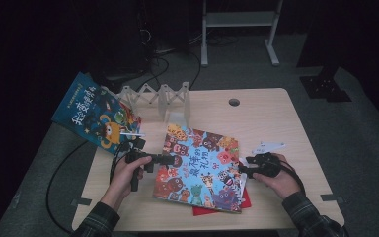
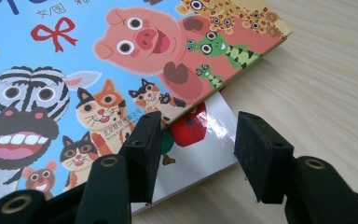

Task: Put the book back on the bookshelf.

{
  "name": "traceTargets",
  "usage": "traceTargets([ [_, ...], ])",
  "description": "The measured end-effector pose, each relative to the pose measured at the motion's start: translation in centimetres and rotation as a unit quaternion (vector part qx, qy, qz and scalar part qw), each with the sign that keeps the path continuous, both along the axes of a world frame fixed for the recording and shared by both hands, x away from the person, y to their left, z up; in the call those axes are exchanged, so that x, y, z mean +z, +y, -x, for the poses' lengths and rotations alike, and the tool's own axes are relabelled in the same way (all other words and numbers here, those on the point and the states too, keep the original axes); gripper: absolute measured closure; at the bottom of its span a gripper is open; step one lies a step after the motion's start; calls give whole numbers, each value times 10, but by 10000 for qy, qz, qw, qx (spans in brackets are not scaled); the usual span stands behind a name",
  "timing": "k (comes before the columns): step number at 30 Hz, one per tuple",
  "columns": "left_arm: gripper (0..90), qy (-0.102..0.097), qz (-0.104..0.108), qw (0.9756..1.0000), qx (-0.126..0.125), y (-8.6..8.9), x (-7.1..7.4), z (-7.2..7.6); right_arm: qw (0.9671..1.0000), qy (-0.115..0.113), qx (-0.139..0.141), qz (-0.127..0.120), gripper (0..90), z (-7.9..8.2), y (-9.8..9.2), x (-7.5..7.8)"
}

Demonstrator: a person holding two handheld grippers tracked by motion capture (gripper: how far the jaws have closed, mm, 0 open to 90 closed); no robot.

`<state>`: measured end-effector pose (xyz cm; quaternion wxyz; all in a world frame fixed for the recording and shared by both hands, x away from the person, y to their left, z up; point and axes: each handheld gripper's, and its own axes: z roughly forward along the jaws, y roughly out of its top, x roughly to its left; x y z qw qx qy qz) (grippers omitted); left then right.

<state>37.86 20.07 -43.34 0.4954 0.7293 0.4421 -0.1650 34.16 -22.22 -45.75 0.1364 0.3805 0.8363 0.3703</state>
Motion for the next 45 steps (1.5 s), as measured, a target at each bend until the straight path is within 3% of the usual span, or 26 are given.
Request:
traceTargets([
  [5, 450, 60, 56, 10000, -30, -4, 0, -2, 10000, -2, 3, 7, 496, 0, 0, 0],
  [7, 462, 84, 96, 9999, -9, -3, 0, -2, 10000, -1, -1, -1, 496, 0, 0, 0],
  [11, 525, 53, -24, 10000, 72, -3, 1, -2, 10000, -1, -3, -6, 496, 0, 0, 0],
  [16, 618, 161, 274, 9995, 56, -1, 10, -2, 10000, -12, 1, -6, 491, 0, 0, 0],
  [23, 655, 337, 425, 9985, 83, 0, 13, -3, 10000, -22, -54, -29, 430, -3, -4, 0],
  [25, 679, 421, 538, 9976, 106, 1, 15, -3, 9998, -47, -160, -64, 427, -5, -8, 1],
  [29, 686, 414, 469, 9980, 106, -2, 22, -3, 9979, -203, -617, -41, 422, -14, -24, 2],
  [36, 693, 497, 428, 9978, 102, -4, 27, -6, 9889, -353, -1434, 163, 377, -38, -52, -14],
  [42, 705, 632, 426, 9970, 134, -6, 30, -10, 9851, -324, -1662, 297, 316, -49, -62, -24],
  [45, 710, 661, 394, 9970, 121, -7, 32, -12, 9846, -314, -1710, 171, 298, -51, -63, -26],
])
